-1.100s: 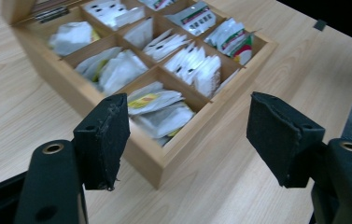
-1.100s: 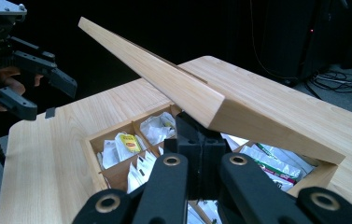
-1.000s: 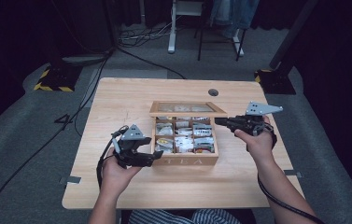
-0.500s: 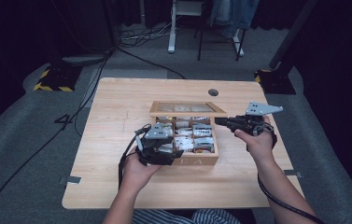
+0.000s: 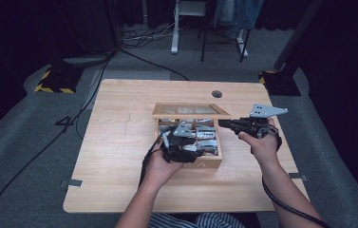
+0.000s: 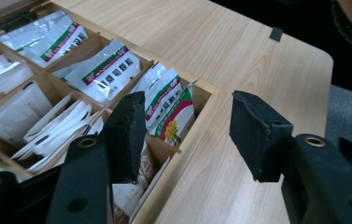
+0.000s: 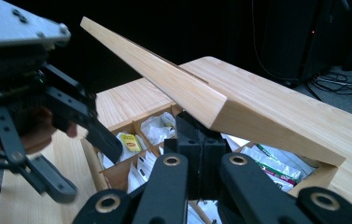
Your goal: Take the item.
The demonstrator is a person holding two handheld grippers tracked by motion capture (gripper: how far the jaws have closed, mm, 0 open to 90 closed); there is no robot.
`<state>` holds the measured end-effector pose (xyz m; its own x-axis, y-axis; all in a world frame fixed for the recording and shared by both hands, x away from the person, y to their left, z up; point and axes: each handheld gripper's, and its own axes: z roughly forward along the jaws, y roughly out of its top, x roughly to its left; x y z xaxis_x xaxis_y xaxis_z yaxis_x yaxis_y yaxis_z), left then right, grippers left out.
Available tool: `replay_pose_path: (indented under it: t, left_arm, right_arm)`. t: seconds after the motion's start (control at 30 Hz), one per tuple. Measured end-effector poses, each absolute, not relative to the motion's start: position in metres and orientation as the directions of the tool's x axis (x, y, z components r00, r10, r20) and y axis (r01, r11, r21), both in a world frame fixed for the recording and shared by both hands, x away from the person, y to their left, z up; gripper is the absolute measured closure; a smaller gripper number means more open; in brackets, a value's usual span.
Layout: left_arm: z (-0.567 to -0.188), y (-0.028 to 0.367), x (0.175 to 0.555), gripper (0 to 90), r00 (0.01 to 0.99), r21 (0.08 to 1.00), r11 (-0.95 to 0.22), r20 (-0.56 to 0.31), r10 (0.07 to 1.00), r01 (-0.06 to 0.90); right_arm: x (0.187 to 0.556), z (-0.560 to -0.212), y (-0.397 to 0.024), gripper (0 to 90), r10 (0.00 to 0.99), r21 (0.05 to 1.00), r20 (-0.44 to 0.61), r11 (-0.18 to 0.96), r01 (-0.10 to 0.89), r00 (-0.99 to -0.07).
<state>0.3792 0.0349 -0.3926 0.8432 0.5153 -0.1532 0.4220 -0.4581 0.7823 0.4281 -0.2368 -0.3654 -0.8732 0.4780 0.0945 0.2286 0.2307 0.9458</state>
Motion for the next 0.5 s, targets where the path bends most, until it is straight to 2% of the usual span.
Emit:
replay_pose_path:
  t: [0.17, 0.5]
  left_arm:
    - [-0.398, 0.022, 0.386, 51.6, 0.840, 0.768, -0.466, -0.166, 0.517, 0.438]
    - [-0.411, -0.001, 0.402, 53.5, 0.845, 0.740, -0.509, -0.150, 0.513, 0.440]
  right_arm:
    - [0.428, -0.366, -0.237, 90.0, 0.477, 0.946, 0.094, 0.231, 0.228, -0.874]
    - [0.428, -0.365, -0.237, 90.0, 0.475, 0.946, 0.093, 0.232, 0.227, -0.875]
